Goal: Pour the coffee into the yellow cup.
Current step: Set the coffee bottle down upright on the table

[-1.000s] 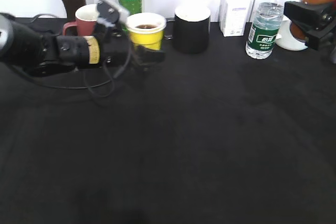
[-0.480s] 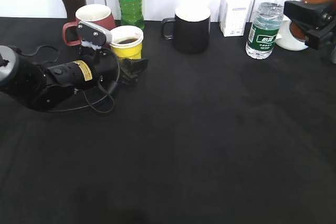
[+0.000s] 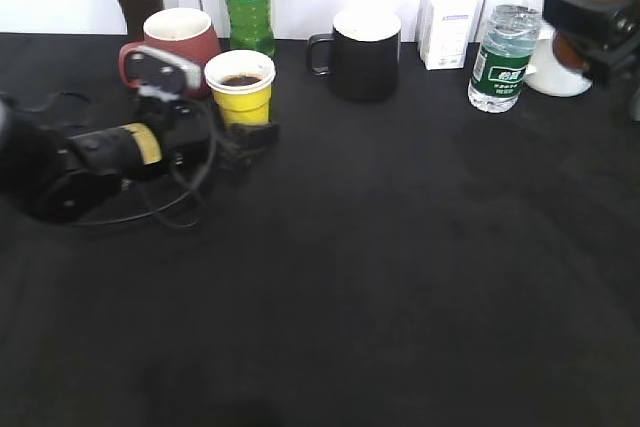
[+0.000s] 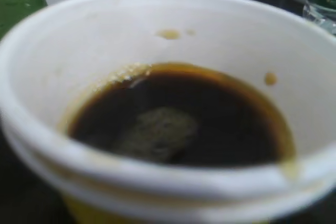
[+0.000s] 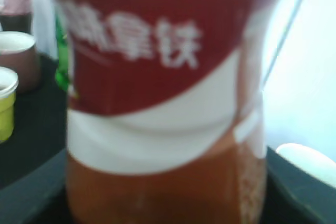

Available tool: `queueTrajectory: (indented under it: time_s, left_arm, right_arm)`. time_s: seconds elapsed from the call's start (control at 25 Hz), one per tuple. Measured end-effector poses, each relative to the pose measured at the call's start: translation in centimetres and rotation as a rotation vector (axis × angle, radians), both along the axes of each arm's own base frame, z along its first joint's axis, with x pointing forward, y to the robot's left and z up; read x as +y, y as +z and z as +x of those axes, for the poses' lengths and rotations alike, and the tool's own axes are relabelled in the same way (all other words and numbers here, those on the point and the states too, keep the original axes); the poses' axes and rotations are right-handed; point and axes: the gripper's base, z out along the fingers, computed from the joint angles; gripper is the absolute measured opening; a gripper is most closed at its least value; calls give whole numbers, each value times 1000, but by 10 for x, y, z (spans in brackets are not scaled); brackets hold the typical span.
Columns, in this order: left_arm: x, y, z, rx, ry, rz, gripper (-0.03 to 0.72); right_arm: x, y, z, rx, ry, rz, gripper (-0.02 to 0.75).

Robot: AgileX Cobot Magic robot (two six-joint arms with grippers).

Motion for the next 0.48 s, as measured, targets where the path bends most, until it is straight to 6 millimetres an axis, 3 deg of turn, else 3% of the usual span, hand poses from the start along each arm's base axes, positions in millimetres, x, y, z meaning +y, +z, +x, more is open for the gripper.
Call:
queueTrajectory:
  time_s: [0.12,0.32,0.48]
  left_arm:
    - [8,6,-19,32,7,17,633]
    - [22,29,-60,49,10,30,615]
    - [21,58,-68,-39,-34,26,595]
  right_arm:
    - [-5,-19,13,82,-75,81,527]
    - [-25,-87,42,236,-314,57,527]
    - [-35,-134,52,277,-436,69,527]
